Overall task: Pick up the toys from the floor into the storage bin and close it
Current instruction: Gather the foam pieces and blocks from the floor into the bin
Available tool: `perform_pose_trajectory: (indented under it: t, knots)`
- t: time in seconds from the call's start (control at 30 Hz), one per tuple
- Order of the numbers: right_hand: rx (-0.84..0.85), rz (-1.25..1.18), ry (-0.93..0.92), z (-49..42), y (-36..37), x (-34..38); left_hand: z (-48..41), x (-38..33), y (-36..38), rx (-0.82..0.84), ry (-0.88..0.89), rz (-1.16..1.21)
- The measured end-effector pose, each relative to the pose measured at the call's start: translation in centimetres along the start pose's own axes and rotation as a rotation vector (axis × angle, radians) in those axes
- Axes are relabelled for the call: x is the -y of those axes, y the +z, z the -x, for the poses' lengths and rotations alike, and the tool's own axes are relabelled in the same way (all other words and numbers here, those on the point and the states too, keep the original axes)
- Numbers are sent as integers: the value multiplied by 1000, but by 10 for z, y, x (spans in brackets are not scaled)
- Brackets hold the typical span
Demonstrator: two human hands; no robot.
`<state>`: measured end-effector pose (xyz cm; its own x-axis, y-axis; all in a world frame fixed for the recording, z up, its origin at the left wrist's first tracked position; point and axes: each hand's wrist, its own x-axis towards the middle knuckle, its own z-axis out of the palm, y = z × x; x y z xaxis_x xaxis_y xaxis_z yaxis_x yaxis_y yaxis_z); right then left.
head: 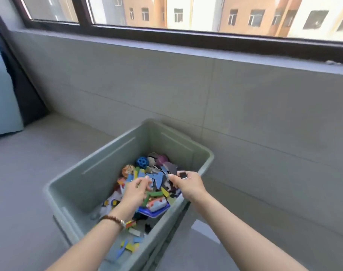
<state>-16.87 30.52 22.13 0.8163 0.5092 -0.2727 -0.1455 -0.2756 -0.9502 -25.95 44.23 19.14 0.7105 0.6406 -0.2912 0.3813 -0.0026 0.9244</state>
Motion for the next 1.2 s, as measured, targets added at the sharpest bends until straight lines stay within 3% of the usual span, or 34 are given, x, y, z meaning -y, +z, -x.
perform_pose_trajectory:
  t: [0.2,0.3,0.5,0.67,0.87,1.2]
  knots:
    - [221,299,147,-47,58,-20,-40,38,-30,42,-86,-42]
    - [310,577,140,-54,55,-25,-49,50,-44,10,-129,-98]
    - [181,688,-77,-43,27,-25,-40,46,-57,3,-86,-219]
    - [81,759,-107,-3,-50,-16,-8,6,-29,80,42,-289]
    - [-133,746,-15,88,-190,-29,50,-44,62,226,268,-390]
    - [-427,525,320,259,-380,-166,139,-29,275,534,373,-687]
